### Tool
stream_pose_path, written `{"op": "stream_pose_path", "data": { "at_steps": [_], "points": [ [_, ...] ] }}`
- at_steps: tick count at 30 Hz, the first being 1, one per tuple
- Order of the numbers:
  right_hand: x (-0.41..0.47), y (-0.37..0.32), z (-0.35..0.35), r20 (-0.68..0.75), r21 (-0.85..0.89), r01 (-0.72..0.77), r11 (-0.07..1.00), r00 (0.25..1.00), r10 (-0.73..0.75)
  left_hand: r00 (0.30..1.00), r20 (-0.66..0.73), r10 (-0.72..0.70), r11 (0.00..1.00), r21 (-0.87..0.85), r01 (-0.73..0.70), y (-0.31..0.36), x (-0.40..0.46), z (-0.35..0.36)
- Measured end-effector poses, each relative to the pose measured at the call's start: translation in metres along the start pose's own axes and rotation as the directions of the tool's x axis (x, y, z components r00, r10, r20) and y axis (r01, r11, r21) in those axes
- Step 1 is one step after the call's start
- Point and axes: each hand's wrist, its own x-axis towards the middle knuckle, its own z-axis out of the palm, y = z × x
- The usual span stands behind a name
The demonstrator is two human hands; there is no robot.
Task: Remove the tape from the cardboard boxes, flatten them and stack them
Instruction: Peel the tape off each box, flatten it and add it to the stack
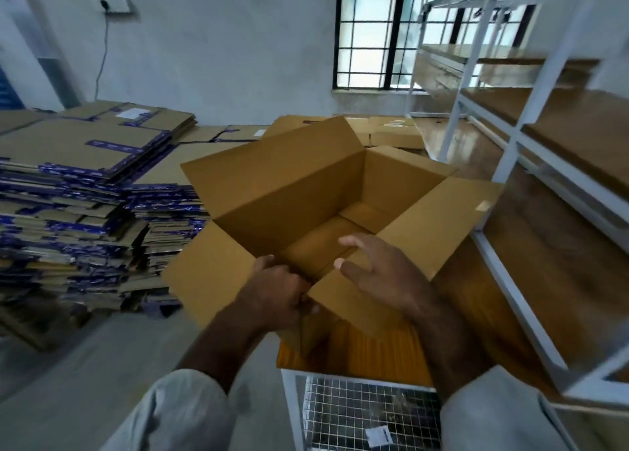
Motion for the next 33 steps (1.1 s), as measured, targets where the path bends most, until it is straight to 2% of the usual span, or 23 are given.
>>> {"op": "stream_pose_path", "data": {
  "at_steps": [2, 3, 4, 6, 7, 8, 9, 11, 13, 15, 17, 19, 21, 23, 25, 31, 33],
  "points": [
    [-0.020, -0.008, 0.002, -0.190, 0.054, 0.044, 0.998, 0.981, -0.033, 0.990, -0.143, -0.005, 0.999, -0.045, -0.002, 0.000, 0.000, 0.007],
    [-0.031, -0.010, 0.003, -0.327, 0.081, 0.080, 0.993, 0.944, -0.049, 0.981, -0.193, -0.011, 0.997, -0.073, -0.003, 0.000, 0.001, 0.008],
    [-0.043, -0.011, 0.004, -0.477, 0.103, 0.107, 0.989, 0.878, -0.046, 0.974, -0.227, -0.023, 0.994, -0.112, -0.002, 0.001, 0.001, 0.007],
    [-0.066, -0.010, 0.006, -0.731, 0.139, 0.118, 0.983, 0.683, 0.021, 0.958, -0.284, -0.046, 0.973, -0.232, -0.022, 0.006, 0.004, -0.001],
    [-0.077, -0.008, 0.008, -0.804, 0.166, 0.105, 0.980, 0.590, 0.073, 0.952, -0.301, -0.064, 0.948, -0.315, -0.036, 0.008, 0.005, -0.006],
    [-0.085, -0.003, 0.011, -0.838, 0.207, 0.083, 0.975, 0.530, 0.133, 0.946, -0.314, -0.083, 0.919, -0.390, -0.049, 0.010, 0.006, -0.011],
    [-0.093, 0.002, 0.016, -0.835, 0.257, 0.051, 0.965, 0.514, 0.196, 0.938, -0.330, -0.106, 0.886, -0.460, -0.061, 0.011, 0.008, -0.017],
    [-0.103, 0.017, 0.028, -0.736, 0.351, -0.099, 0.931, 0.585, 0.340, 0.929, -0.330, -0.166, 0.797, -0.599, -0.070, 0.012, 0.009, -0.028],
    [-0.108, 0.025, 0.041, -0.535, 0.417, -0.296, 0.860, 0.685, 0.495, 0.912, -0.319, -0.258, 0.664, -0.744, -0.072, 0.017, 0.005, -0.039],
    [-0.110, 0.020, 0.047, -0.346, 0.493, -0.383, 0.781, 0.738, 0.579, 0.900, -0.277, -0.335, 0.527, -0.848, -0.065, 0.020, -0.003, -0.050],
    [-0.112, 0.009, 0.047, -0.266, 0.626, -0.272, 0.731, 0.806, 0.528, 0.909, -0.203, -0.364, 0.294, -0.951, -0.095, 0.016, -0.007, -0.054],
    [-0.111, 0.003, 0.046, -0.303, 0.705, -0.118, 0.699, 0.841, 0.448, 0.931, -0.093, -0.353, 0.016, -0.995, -0.093, 0.010, -0.012, -0.048],
    [-0.107, 0.002, 0.043, -0.325, 0.714, -0.109, 0.692, 0.824, 0.464, 0.940, 0.014, -0.342, -0.200, -0.978, -0.058, 0.009, -0.018, -0.032],
    [-0.103, 0.004, 0.041, -0.346, 0.679, -0.120, 0.724, 0.818, 0.460, 0.929, 0.061, -0.366, -0.347, -0.935, -0.076, 0.017, -0.023, -0.011],
    [-0.103, 0.012, 0.041, -0.377, 0.651, -0.093, 0.754, 0.822, 0.427, 0.909, 0.051, -0.413, -0.384, -0.915, -0.123, 0.025, -0.024, 0.003],
    [-0.110, 0.031, 0.042, -0.356, 0.684, 0.008, 0.729, 0.876, 0.324, 0.910, 0.004, -0.415, -0.336, -0.930, -0.149, 0.041, -0.026, -0.006],
    [-0.108, 0.036, 0.035, -0.386, 0.654, 0.035, 0.756, 0.875, 0.293, 0.909, 0.022, -0.416, -0.382, -0.911, -0.153, 0.048, -0.026, -0.004]
  ]
}}
